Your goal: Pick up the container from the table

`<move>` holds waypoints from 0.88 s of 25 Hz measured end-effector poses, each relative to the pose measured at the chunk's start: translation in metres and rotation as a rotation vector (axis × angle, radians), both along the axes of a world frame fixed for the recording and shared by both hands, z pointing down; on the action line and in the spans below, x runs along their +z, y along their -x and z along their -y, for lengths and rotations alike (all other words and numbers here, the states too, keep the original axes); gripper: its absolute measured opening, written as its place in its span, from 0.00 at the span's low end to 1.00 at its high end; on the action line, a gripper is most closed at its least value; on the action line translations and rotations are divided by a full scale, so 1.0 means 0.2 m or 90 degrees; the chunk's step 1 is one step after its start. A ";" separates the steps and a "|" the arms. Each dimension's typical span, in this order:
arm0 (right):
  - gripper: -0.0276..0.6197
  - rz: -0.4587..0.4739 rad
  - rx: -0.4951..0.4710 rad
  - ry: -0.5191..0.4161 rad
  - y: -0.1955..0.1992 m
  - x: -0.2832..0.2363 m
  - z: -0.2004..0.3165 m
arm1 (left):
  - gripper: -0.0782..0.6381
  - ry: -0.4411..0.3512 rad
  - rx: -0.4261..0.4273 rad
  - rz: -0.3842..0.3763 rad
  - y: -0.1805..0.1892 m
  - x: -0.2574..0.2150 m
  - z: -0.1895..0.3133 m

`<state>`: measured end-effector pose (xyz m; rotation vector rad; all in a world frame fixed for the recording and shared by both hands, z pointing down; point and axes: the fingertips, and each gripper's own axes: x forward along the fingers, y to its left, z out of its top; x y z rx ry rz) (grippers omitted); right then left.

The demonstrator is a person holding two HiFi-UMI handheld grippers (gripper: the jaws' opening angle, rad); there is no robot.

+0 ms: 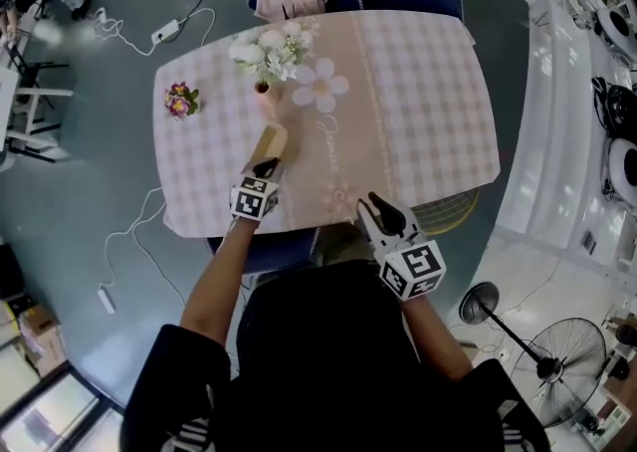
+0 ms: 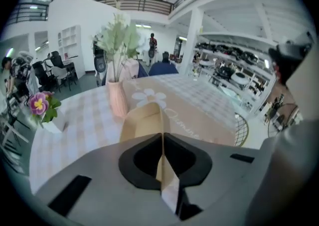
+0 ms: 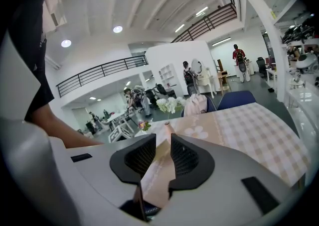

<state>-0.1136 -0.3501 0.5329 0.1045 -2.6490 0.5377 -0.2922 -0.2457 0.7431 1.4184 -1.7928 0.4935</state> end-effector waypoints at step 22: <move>0.04 0.100 0.052 -0.171 0.16 -0.41 -0.74 | 0.13 -0.413 -0.072 0.121 -0.25 -1.46 -0.90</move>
